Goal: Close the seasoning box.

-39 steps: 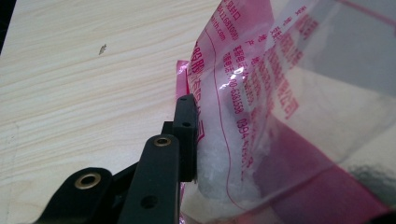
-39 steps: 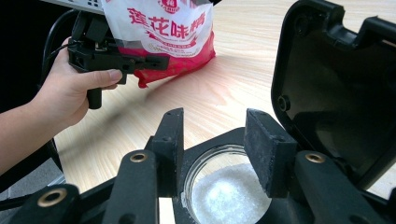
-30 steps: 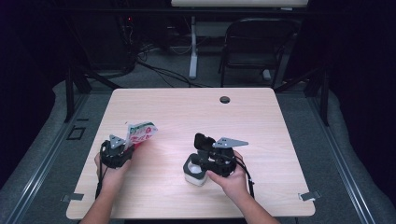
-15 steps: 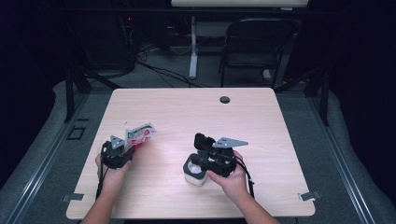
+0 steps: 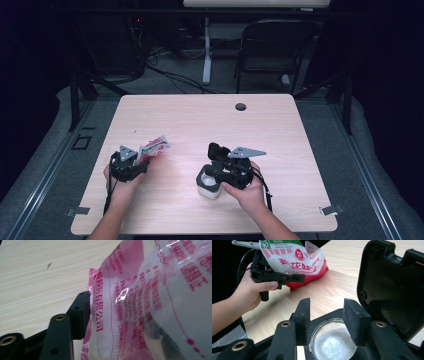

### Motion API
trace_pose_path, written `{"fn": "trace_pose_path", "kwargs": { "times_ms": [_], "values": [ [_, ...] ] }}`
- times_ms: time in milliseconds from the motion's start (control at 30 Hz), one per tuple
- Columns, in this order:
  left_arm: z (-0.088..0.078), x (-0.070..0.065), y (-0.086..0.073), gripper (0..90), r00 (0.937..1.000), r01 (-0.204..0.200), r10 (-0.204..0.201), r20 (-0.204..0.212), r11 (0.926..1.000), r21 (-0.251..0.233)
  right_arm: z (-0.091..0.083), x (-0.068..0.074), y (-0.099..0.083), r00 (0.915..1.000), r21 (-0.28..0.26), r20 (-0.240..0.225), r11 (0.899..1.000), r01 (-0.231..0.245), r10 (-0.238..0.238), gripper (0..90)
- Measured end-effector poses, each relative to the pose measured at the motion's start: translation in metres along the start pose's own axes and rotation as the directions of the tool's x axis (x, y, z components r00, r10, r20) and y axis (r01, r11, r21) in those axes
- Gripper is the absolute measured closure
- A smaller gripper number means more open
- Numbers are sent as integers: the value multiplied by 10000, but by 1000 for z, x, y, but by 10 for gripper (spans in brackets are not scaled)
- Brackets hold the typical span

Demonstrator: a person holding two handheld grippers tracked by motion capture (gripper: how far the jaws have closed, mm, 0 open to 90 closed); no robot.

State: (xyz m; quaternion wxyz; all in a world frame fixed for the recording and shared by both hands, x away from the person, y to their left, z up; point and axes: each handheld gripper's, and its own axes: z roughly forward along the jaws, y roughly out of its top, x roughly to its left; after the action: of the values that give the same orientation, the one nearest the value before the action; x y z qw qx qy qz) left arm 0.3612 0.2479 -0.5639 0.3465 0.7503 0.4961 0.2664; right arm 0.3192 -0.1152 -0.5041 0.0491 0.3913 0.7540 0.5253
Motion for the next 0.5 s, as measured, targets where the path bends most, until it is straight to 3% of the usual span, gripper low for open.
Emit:
{"fn": "trace_pose_path", "kwargs": {
  "times_ms": [200,500],
  "values": [
    [1,-5,0,418,9995,-309,309,-10,9995,105,0,0,0,10000,0,-9,10000,-5,5,574],
    [-6,-7,4,399,9997,-145,144,200,9999,72,-3,-1,2,10000,-131,12,9999,-65,65,572]
  ]
}}
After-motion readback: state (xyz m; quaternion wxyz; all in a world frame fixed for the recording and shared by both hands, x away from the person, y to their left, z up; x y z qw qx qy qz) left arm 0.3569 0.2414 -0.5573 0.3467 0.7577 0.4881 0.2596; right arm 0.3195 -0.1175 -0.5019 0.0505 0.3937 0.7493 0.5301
